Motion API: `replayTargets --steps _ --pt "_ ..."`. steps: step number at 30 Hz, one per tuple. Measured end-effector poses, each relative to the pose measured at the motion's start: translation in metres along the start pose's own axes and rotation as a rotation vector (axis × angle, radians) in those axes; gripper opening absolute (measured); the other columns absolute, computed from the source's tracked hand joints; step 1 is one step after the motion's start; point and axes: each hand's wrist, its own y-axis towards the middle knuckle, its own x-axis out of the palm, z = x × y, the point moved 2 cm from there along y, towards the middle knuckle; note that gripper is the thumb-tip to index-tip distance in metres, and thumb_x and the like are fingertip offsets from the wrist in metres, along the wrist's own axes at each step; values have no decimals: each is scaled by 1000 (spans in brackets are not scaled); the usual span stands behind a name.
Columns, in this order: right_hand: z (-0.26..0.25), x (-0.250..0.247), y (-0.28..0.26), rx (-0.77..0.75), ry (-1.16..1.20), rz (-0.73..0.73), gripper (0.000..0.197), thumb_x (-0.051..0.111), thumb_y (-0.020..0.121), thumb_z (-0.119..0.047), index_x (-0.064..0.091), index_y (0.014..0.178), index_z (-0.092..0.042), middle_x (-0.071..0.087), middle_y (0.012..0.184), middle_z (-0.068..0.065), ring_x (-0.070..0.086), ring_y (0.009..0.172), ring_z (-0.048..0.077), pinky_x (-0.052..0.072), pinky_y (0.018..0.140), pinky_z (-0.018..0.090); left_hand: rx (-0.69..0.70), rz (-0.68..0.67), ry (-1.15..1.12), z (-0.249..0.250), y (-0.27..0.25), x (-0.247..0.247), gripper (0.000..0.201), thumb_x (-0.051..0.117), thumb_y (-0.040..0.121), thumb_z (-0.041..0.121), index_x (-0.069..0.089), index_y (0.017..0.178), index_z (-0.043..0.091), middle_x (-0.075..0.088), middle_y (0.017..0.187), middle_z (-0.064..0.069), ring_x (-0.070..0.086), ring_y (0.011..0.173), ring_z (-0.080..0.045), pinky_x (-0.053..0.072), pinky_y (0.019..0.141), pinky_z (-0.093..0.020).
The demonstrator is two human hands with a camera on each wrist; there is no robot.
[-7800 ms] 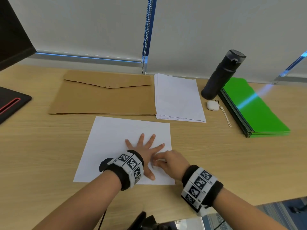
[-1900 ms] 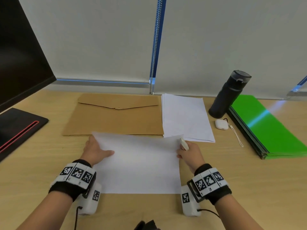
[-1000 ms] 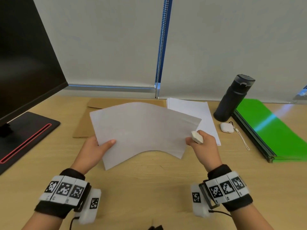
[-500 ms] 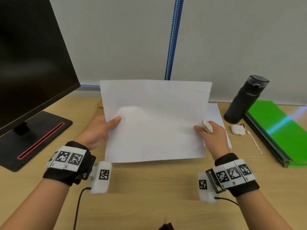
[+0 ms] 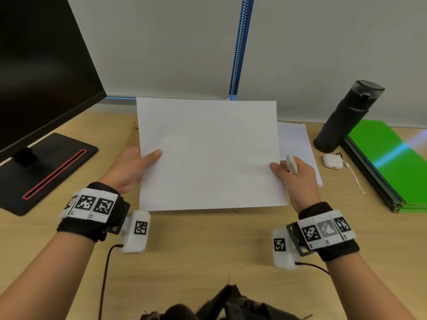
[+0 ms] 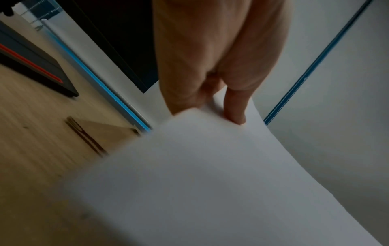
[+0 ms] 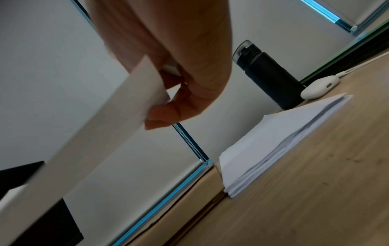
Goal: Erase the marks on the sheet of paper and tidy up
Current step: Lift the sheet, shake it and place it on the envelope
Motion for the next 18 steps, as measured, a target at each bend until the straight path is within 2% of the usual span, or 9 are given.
replayTargets --steps 5,7,10,14,16,18 --pt "21 4 1 107 -2 -21 11 64 85 -12 55 84 -6 50 79 12 47 73 22 42 64 30 -28 41 53 -19 5 -3 15 49 95 4 59 103 12 73 83 9 69 76 -4 56 65 -18" --pt "32 6 1 151 -22 -30 10 63 85 -11 55 83 -5 51 78 12 47 72 21 41 62 28 -54 53 73 -29 7 -4 21 48 95 2 56 114 9 69 95 4 67 83 -9 56 72 -22" --pt "47 8 -3 213 -58 -51 10 62 86 -7 54 80 -5 52 75 10 48 69 19 43 64 29 -98 57 104 -42 9 -5 33 47 95 -2 50 126 8 63 112 -5 61 95 -14 49 88 -35" --pt "61 10 -5 257 -151 -75 22 57 86 0 51 69 -11 47 66 2 43 61 15 37 55 23 -115 84 122 -54 13 -7 36 45 95 -5 48 129 5 60 117 -7 60 99 -19 44 94 -38" --pt "66 12 -5 282 -172 -81 23 56 86 3 52 70 -13 51 69 5 48 66 19 44 58 28 -106 115 116 -56 17 -10 35 44 96 -5 49 129 4 59 119 -8 59 98 -19 44 94 -38" --pt "68 14 -6 309 -179 -79 19 59 86 -2 53 71 -11 56 70 10 53 66 23 50 63 38 -100 141 114 -56 21 -13 35 44 96 -4 49 129 5 59 120 -8 59 101 -20 44 95 -37"
